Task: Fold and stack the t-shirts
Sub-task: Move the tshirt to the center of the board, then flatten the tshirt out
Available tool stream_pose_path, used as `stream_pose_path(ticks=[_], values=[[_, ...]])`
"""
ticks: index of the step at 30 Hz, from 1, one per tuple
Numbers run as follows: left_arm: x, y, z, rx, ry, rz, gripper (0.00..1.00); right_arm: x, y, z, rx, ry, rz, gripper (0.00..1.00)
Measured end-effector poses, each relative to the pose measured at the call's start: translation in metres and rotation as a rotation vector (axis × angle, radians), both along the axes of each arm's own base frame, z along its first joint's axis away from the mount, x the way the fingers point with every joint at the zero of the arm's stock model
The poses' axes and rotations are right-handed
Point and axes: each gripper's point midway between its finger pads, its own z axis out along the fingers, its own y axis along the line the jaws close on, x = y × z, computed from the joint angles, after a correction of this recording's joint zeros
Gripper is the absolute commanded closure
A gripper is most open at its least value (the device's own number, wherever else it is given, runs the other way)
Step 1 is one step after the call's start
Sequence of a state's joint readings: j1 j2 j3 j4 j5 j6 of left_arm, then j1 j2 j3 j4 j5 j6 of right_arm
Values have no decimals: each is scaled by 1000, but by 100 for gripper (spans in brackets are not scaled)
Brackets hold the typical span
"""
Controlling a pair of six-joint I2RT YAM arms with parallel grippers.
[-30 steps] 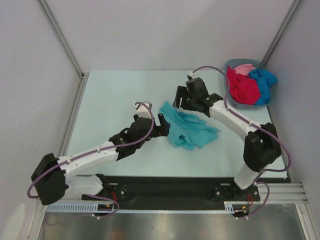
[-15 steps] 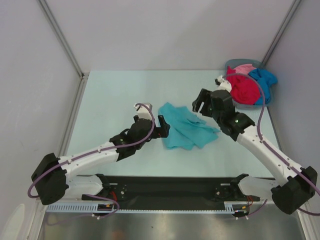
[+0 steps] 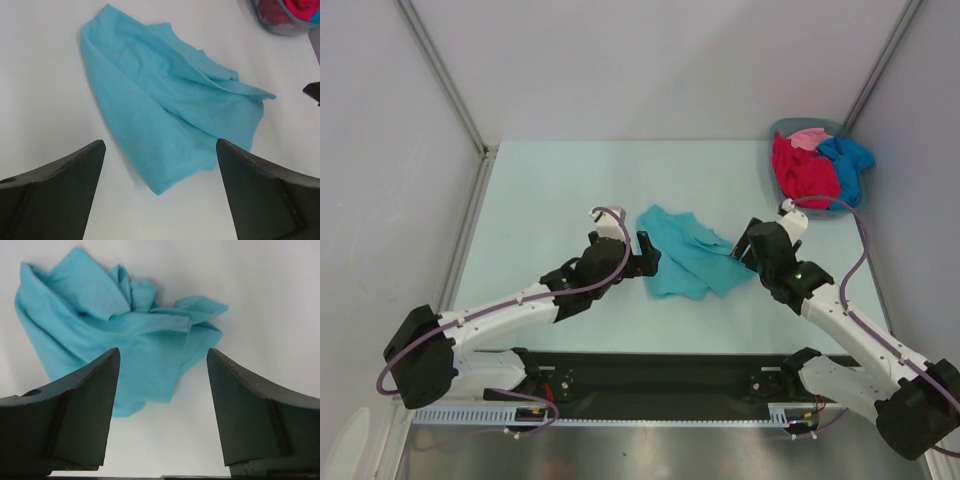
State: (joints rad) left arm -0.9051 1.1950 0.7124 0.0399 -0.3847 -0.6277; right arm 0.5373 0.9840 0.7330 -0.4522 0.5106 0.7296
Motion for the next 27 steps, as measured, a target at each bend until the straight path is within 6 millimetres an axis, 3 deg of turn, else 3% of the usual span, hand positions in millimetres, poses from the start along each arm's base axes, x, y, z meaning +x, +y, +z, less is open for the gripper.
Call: stream_pose_path(ticks=[5, 9, 16, 20, 27], values=[[0, -1, -1, 1, 2, -3, 0, 10, -25, -5, 16, -9, -91, 27], [0, -1, -1, 1, 2, -3, 0, 6, -36, -36, 52, 40, -118, 27], [0, -1, -1, 1, 2, -3, 0, -5, -22, -83, 196, 101, -43, 29], [0, -1, -1, 1, 2, -4, 0, 0, -8, -85, 274, 70, 23, 30], [0, -1, -2, 2, 4, -4, 0, 18, 9, -65, 311, -29, 121, 31]])
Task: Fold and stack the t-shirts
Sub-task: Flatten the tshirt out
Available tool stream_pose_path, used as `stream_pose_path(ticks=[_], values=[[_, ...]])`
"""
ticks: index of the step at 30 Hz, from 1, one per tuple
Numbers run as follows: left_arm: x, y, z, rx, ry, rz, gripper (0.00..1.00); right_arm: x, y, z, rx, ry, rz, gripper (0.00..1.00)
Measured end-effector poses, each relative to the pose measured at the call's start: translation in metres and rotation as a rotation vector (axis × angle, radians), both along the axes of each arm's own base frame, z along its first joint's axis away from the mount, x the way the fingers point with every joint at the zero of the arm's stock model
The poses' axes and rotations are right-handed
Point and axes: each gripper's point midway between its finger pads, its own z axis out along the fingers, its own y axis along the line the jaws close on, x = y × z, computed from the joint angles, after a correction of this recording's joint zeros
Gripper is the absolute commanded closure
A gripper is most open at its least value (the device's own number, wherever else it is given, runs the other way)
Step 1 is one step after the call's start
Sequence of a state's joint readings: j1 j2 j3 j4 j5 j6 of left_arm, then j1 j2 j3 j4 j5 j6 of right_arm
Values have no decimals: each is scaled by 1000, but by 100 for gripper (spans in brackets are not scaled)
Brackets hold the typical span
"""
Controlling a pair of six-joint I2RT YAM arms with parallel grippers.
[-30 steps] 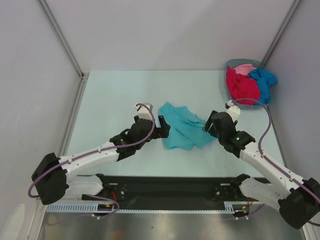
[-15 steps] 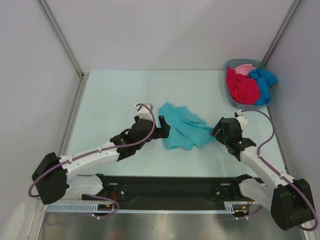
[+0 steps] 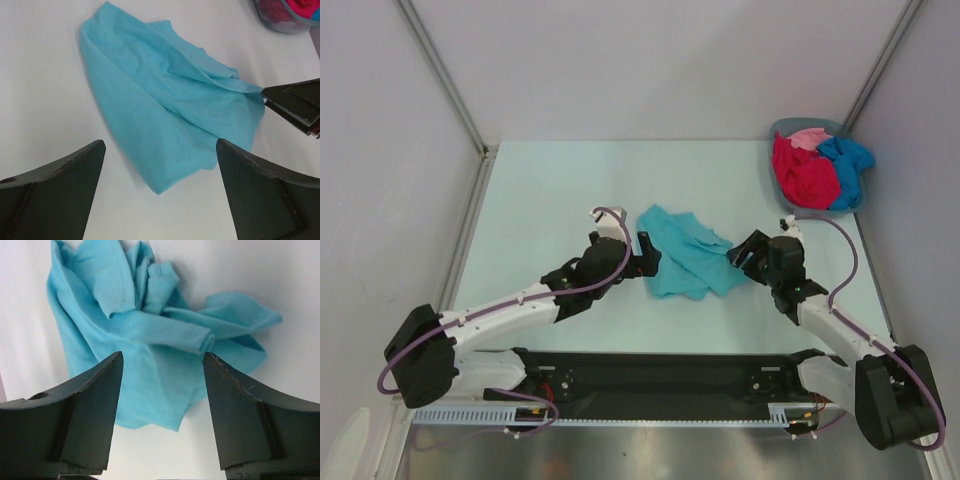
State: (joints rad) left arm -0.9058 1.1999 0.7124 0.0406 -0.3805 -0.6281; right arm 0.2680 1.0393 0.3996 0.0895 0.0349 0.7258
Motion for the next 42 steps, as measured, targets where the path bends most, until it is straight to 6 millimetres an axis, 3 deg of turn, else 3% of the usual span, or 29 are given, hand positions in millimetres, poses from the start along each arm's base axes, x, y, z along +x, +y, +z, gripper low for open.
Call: stream_pose_path(ticks=[6, 13, 21, 36, 42], values=[[0, 0, -1, 3, 2, 0, 0, 13, 4, 4, -10, -12, 19, 31], [0, 0, -1, 3, 2, 0, 0, 12, 2, 3, -23, -11, 24, 31], [0, -1, -6, 13, 11, -1, 0, 8, -4, 18, -41, -49, 10, 30], [0, -1, -6, 13, 12, -3, 0, -6, -9, -10, -56, 17, 7, 31], [0, -1, -6, 13, 12, -3, 0, -6, -9, -16, -50, 27, 7, 37]])
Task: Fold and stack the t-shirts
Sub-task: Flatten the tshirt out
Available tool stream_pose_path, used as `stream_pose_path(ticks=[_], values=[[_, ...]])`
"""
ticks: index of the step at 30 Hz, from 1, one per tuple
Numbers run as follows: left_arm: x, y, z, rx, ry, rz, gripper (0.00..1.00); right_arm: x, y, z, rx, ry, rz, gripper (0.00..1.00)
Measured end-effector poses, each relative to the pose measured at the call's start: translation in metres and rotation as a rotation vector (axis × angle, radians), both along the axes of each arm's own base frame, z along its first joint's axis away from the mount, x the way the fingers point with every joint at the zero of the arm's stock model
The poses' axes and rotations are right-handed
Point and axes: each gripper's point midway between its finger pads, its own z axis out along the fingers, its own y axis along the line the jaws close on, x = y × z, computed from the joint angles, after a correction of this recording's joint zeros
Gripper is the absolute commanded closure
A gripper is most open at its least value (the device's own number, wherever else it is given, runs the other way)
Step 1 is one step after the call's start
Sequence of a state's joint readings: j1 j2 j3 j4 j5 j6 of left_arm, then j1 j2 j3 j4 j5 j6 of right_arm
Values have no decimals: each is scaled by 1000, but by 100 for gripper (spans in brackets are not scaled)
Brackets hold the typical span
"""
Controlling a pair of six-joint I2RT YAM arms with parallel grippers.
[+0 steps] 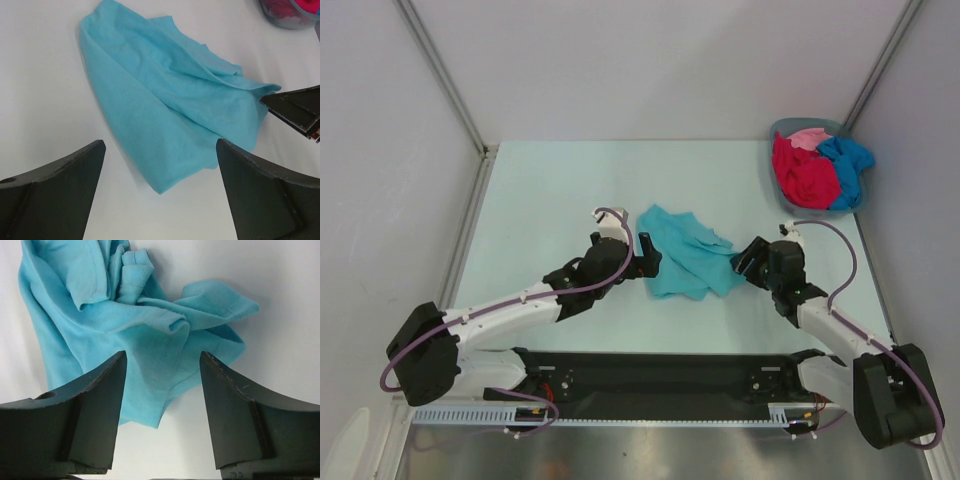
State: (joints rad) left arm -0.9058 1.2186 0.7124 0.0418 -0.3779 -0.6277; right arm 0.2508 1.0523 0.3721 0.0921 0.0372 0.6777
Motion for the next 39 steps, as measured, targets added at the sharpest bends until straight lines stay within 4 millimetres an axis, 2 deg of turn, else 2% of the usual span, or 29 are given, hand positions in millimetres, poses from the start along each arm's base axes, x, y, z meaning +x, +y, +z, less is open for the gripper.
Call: stream_pose_path(ticks=[6, 11, 15, 21, 25, 35, 37, 39], values=[[0, 0, 0, 0, 0, 0, 0, 6, 4, -9, 6, 12, 10, 43], [0, 0, 0, 0, 0, 0, 0, 10, 6, -18, 4, 30, 18, 55], [0, 0, 0, 0, 0, 0, 0, 18, 9, -15, 5, 27, 20, 55], [0, 0, 0, 1, 1, 0, 0, 38, 12, 11, -1, -37, 29, 52], [0, 0, -1, 3, 2, 0, 0, 45, 13, 22, -2, -61, 28, 52], [0, 0, -2, 4, 3, 0, 0, 44, 10, 14, -29, -32, 23, 53], [0, 0, -2, 4, 3, 0, 0, 44, 9, 13, -34, -30, 24, 71], [0, 0, -2, 4, 3, 0, 0, 44, 9, 11, -40, -27, 25, 93]])
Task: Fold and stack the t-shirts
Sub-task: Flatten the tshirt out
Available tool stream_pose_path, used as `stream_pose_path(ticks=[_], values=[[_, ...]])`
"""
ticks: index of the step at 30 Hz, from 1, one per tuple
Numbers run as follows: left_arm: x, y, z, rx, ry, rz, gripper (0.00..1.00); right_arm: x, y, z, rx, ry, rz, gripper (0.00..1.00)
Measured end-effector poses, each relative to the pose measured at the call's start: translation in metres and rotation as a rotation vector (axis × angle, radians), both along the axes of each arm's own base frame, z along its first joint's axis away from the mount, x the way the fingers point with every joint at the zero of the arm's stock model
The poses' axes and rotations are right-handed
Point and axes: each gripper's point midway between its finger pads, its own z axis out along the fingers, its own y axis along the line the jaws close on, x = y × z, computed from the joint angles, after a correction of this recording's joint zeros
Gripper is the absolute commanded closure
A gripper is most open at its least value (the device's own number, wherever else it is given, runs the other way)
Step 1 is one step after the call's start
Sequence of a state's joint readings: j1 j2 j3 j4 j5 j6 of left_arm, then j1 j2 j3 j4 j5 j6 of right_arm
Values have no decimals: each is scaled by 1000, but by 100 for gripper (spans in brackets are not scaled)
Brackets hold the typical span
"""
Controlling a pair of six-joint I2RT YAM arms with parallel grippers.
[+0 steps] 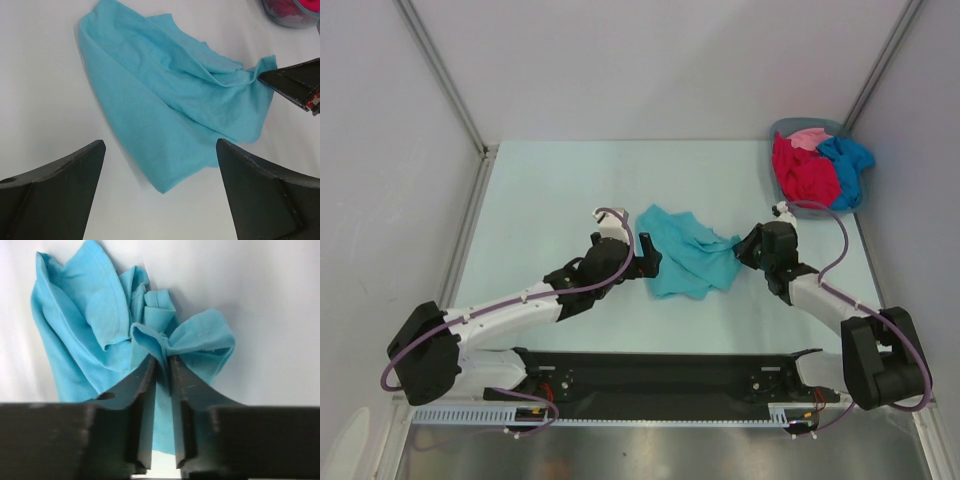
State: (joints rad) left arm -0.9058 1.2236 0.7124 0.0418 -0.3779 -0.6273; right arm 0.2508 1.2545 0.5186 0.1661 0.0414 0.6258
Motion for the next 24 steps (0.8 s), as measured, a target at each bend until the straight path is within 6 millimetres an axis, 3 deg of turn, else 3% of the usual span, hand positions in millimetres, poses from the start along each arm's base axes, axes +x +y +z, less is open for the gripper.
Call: stream_pose_path(ticks=[1, 7, 11, 17, 20, 24], values=[[0, 0, 0, 0, 0, 0, 0, 0, 0, -1, -3, 3, -2, 100], [0, 0, 0, 0, 0, 0, 0, -5, -1, -7, -27, 26, -18, 100], [0, 0, 0, 0, 0, 0, 0, -14, -1, 4, -78, 16, -32, 100], [-1, -1, 0, -3, 3, -6, 0, -26, -4, 40, -112, -56, -49, 92], [-2, -2, 0, -5, 6, -13, 0, -31, -10, 41, -131, -51, -63, 90], [-2, -2, 0, -5, 6, -15, 0, -33, -11, 35, -142, -27, -66, 72]])
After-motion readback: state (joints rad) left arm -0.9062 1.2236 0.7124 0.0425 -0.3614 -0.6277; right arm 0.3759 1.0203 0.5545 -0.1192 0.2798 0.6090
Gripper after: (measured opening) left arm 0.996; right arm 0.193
